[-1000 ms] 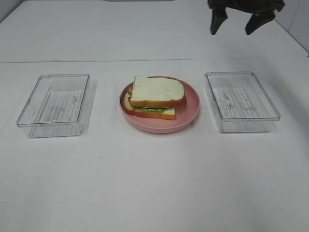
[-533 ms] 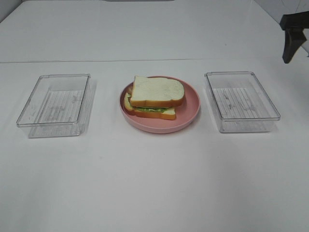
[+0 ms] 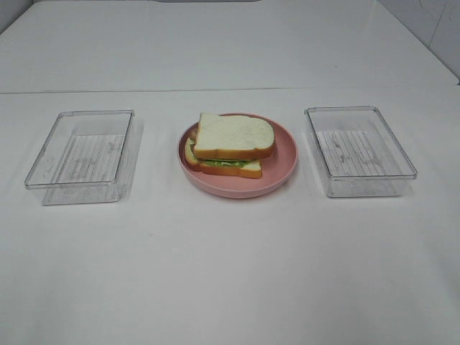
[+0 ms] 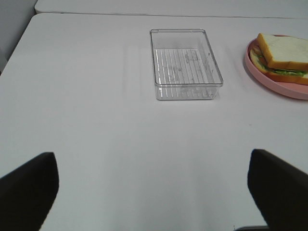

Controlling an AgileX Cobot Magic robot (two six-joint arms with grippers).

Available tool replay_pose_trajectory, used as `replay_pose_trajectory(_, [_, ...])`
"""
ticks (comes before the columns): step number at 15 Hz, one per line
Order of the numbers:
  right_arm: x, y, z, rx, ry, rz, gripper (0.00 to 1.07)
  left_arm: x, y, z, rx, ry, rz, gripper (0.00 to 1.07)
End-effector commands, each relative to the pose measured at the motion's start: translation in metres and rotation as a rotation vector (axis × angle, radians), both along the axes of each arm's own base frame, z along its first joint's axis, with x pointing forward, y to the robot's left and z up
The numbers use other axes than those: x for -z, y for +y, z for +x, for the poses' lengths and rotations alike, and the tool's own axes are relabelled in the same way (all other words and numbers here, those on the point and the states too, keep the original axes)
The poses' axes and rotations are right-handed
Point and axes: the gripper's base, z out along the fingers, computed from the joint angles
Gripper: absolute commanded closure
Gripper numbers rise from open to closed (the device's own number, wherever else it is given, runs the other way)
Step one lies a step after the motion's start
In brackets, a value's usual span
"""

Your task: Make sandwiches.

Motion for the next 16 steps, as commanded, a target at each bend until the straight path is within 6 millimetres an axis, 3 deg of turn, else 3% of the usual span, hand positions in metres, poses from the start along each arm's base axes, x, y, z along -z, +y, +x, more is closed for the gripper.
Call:
replay_pose_trajectory(1, [0.019, -0.004, -0.036, -0.001, -0.057, 0.004, 0.18, 0.000, -0.001, -0.003, -0.002, -0.027, -0.003, 0.06])
replay_pose_trajectory(3, [0.034, -0.009, -0.077, -0.003, -0.131, -0.002, 0.18, 0.000, -0.001, -0.003, -0.002, -0.027, -0.003, 0.06])
replay_pose_trajectory(6, [0.029, -0.011, -0.099, -0.010, -0.272, 0.005, 0.18, 0.000, -0.001, -0.003, -0.002, -0.027, -0.003, 0.06])
replay_pose_trajectory(7, [0.029, -0.013, -0.120, -0.009, -0.374, 0.015, 0.18, 0.000, -0.001, -0.003, -0.002, -0.027, -0.003, 0.06])
replay_pose_trajectory(9, [0.035, -0.016, -0.133, -0.003, -0.400, 0.003, 0.18, 0.000, -0.001, -0.003, -0.002, -0.027, -0.003, 0.06])
replay_pose_trajectory(16, [0.042, -0.017, -0.132, -0.001, -0.363, -0.008, 0.18, 0.000, -0.001, -0.002, -0.002, -0.022, -0.004, 0.06])
